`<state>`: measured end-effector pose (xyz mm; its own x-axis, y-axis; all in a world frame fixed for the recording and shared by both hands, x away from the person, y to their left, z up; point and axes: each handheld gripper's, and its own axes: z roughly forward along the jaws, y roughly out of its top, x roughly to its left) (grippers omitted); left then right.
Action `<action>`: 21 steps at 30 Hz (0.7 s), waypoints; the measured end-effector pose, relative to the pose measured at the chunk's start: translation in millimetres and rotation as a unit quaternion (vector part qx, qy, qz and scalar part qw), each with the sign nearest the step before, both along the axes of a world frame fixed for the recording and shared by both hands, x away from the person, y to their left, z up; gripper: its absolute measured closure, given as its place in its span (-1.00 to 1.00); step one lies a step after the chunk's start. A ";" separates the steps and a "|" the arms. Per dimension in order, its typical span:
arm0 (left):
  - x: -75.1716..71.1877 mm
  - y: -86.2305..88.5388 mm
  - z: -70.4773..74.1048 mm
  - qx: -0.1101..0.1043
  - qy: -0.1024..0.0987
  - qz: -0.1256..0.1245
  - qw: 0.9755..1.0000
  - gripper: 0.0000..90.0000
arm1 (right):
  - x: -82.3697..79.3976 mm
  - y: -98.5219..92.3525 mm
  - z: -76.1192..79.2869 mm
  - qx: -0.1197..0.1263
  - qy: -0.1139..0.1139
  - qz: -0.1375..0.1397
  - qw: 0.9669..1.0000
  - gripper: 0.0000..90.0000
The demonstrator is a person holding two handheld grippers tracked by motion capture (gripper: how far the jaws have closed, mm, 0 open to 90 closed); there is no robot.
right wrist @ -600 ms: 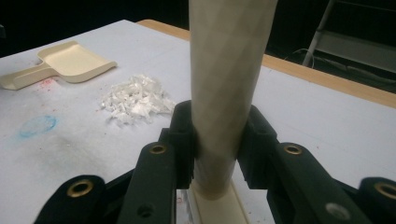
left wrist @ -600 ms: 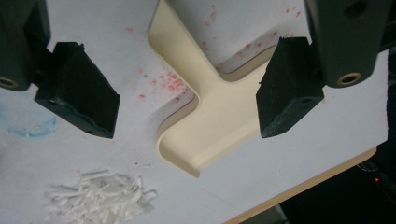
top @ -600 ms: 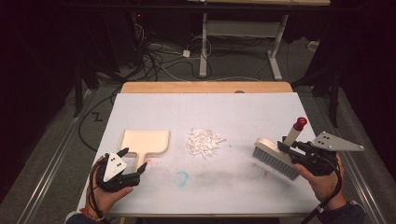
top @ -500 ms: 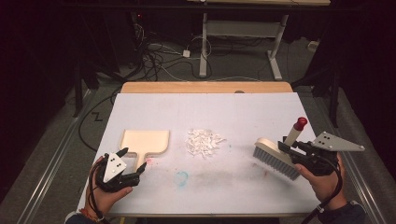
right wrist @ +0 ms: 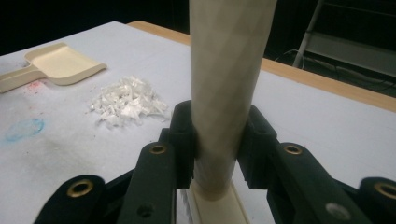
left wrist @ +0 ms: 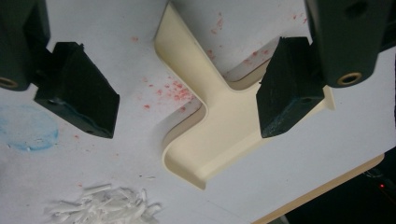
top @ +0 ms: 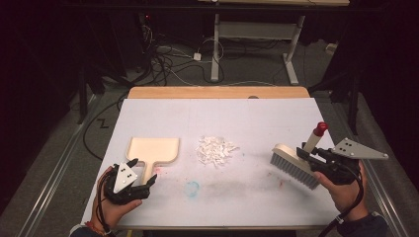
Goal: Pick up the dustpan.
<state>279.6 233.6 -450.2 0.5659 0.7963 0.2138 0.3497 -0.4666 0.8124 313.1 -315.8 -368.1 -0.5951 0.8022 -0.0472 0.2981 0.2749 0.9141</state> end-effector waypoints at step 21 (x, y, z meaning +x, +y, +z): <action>0.4 -2.0 -2.2 0.004 0.004 -0.006 1.000 -0.56 | 33.8 19.1 7.6 -0.008 -0.014 -0.009 1.000 0.58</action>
